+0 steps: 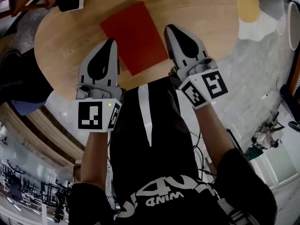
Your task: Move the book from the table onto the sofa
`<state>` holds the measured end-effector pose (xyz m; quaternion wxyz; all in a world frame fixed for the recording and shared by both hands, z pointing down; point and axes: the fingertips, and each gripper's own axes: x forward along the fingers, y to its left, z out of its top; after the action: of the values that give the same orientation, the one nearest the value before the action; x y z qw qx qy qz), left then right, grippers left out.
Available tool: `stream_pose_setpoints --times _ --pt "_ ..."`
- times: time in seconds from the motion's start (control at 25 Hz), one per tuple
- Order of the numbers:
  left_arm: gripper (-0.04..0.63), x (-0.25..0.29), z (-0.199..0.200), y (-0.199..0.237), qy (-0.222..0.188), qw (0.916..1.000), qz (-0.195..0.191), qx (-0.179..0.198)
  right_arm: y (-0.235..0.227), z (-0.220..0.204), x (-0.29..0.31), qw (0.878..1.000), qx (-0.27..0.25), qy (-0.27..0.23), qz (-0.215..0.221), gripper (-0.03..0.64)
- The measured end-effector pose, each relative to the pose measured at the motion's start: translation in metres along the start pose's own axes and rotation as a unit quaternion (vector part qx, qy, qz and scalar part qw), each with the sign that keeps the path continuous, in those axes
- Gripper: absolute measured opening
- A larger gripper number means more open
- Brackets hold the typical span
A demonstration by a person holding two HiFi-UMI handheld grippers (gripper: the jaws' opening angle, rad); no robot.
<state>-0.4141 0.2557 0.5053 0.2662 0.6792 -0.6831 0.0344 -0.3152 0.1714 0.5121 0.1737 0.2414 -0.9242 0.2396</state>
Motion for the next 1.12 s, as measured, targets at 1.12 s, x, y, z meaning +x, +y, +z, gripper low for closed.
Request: stream_pose_setpoints --times 1.12 --pt "0.231 0.024 -0.033 0.009 0.036 0.9993 0.011 -0.001 0.002 -0.035 0.030 0.998 0.026 0.035 0.038 0.198"
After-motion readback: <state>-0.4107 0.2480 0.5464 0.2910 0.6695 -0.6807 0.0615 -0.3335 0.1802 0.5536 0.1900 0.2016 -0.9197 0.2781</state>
